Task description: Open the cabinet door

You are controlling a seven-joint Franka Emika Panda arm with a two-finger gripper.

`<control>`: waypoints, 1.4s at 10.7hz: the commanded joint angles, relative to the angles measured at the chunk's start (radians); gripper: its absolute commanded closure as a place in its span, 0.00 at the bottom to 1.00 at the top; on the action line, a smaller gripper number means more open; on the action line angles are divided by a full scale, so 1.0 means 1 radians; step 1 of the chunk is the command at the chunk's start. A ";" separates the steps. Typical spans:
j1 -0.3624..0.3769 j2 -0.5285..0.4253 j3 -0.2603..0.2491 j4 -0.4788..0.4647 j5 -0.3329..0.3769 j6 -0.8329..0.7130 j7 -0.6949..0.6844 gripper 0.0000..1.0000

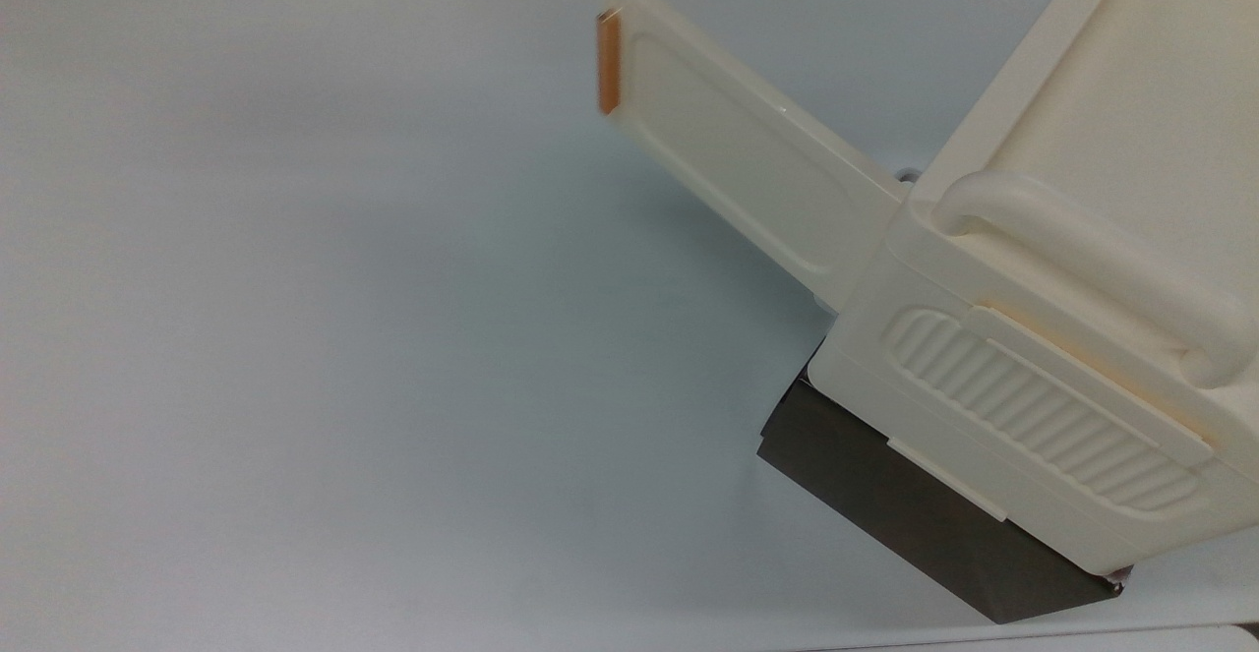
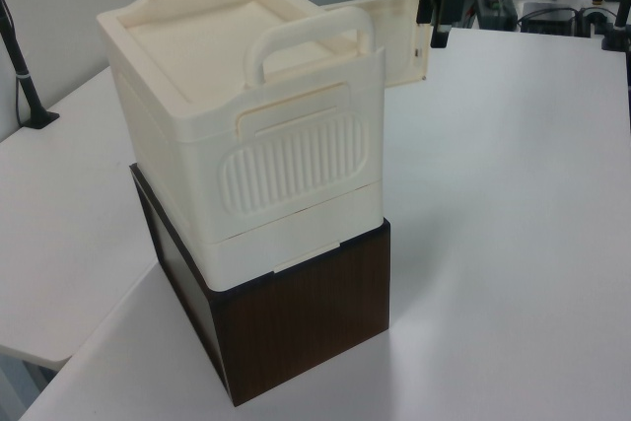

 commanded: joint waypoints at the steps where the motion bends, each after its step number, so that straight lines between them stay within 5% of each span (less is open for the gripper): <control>1: -0.039 -0.012 -0.009 -0.029 -0.040 0.007 0.093 0.00; 6: -0.164 -0.004 -0.032 -0.081 -0.046 0.010 0.107 0.00; 15: -0.230 -0.018 -0.032 -0.126 -0.078 -0.007 0.236 0.00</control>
